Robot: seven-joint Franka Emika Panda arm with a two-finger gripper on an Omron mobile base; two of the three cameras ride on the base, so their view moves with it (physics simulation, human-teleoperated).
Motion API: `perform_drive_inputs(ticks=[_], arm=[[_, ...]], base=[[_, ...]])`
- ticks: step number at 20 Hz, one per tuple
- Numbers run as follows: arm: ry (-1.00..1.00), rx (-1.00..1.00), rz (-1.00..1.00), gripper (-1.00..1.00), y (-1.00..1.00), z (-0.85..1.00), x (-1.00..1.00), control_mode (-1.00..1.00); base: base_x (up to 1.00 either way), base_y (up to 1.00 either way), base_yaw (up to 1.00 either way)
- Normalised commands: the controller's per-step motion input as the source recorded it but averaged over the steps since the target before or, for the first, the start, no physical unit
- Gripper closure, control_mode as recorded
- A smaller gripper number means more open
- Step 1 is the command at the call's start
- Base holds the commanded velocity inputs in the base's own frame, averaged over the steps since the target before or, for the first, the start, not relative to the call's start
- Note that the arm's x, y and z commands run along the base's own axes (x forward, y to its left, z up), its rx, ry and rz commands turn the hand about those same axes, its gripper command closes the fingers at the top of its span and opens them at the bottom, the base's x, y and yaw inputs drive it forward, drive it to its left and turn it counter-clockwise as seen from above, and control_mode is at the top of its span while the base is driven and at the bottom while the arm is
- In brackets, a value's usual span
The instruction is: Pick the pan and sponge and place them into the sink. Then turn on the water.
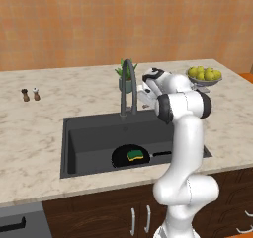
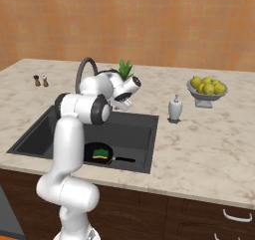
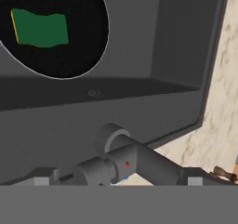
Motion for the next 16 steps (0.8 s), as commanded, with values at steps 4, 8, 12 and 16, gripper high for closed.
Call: perform_drive_inputs(ticks=[4,8,12,16], arm=[[-0.29,-0.02,0.27,-1.0,-0.29,-0.85,0.0,-1.0],[-0.3,-0.04,0.26,-1.0,-0.23,-0.86,0.0,-1.0],[-0.31,-0.01,0.27,-1.0,-0.33,-0.77,0.03,-1.0],[-0.35,0.0,0.27,-1.0,-0.4,-0.66,0.03,-1.0]], base=[[0.0,0.0,0.0],[0.0,0.0,0.0],[0.0,0.0,0.0],[0.0,0.0,0.0]])
